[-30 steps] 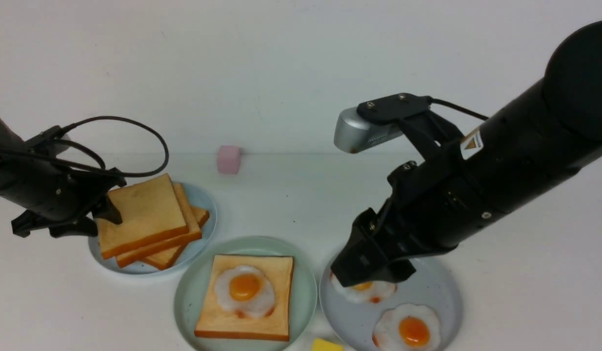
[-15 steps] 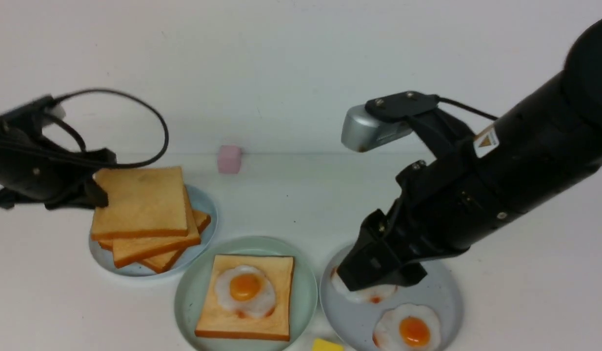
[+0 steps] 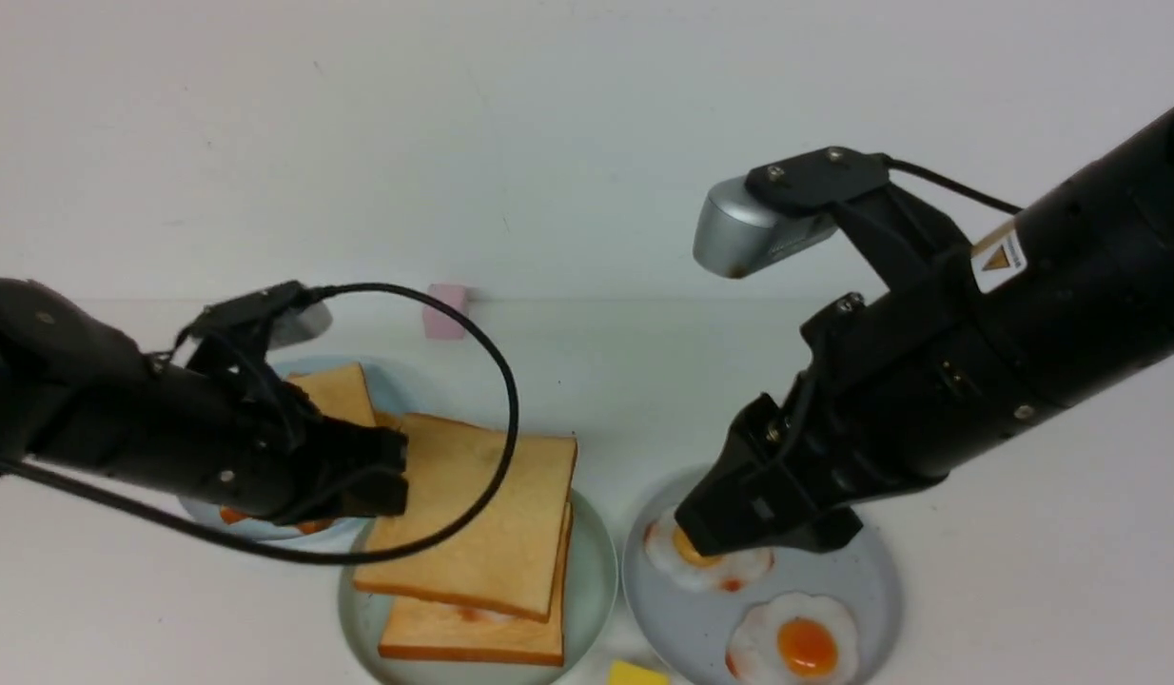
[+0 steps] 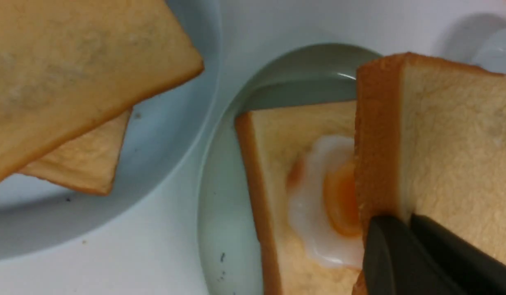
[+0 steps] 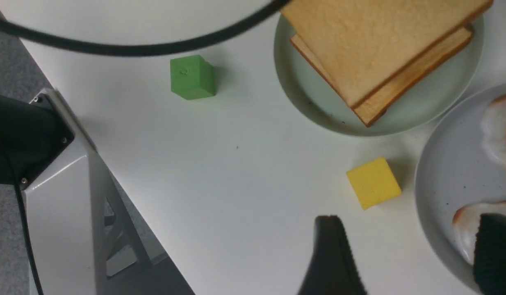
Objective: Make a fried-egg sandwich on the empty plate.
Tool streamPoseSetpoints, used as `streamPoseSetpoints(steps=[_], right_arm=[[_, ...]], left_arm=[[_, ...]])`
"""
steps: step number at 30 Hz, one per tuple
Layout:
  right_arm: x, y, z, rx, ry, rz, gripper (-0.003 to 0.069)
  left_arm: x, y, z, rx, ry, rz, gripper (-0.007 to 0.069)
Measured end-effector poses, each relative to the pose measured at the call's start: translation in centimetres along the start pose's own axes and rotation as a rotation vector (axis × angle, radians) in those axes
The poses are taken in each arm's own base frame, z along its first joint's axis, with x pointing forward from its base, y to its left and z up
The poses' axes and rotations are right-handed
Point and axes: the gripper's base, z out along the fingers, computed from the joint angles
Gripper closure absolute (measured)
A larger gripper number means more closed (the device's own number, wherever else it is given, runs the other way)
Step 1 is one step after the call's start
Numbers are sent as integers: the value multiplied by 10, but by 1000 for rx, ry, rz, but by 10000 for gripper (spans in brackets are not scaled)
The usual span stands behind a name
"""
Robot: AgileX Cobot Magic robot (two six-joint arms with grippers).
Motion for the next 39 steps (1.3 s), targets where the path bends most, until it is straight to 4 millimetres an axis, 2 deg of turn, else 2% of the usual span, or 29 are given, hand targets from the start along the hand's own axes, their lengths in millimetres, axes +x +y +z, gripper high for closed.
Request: streamPoseSetpoints(steps=[7,9,10,14,17,20,21,23,24,27,30,32,33,34,36,37,38,39], right_arm=[[0,-1,0,6,0,-3,194],[0,-1,0,6,-1,-4,194],[0,-1,0,6,-1,-4,194],[0,-1,0,10,-2,-5,228],[1,-2,-2,31,-2,-15,311],[5,-3,-14,100,2,-12,473],[6,-3,-15,106,3,-5,498],[13,-5,-30,197,-20,8,640],[18,-5,-36,232,-39,11,661],[36,-4,-51,304,-126,15,671],[62,-2,-57,335,-233,17,671],[93,-2,-54,348,-312,9,671],[96,-1,-57,350,-341,5,671],[117,-3,-54,370,-392,-16,671],[138,-3,-54,392,-456,-45,671],[156,-3,-54,406,-516,-68,671],[167,-2,-54,410,-565,-80,670],[170,-2,-54,410,-567,-81,670]], left_arm=[[7,14,30,-13,59,-99,587],[8,16,33,-13,67,-108,530],[8,16,33,-13,67,-108,530],[5,9,22,3,49,-93,351],[2,2,5,4,27,-68,231],[1,-11,-24,0,19,-17,118],[1,-12,-26,0,19,-15,113],[3,-25,-55,11,8,-4,78],[4,-31,-68,20,-3,3,72],[9,-43,-94,46,-37,28,85],[16,-54,-118,72,-72,62,141],[27,-62,-138,92,-79,117,225],[28,-63,-140,93,-78,124,244],[39,-68,-155,103,-61,177,314],[54,-73,-168,111,-46,212,398],[70,-75,-179,116,-33,221,470],[82,-75,-186,118,-26,217,517],[84,-75,-187,118,-25,215,527]])
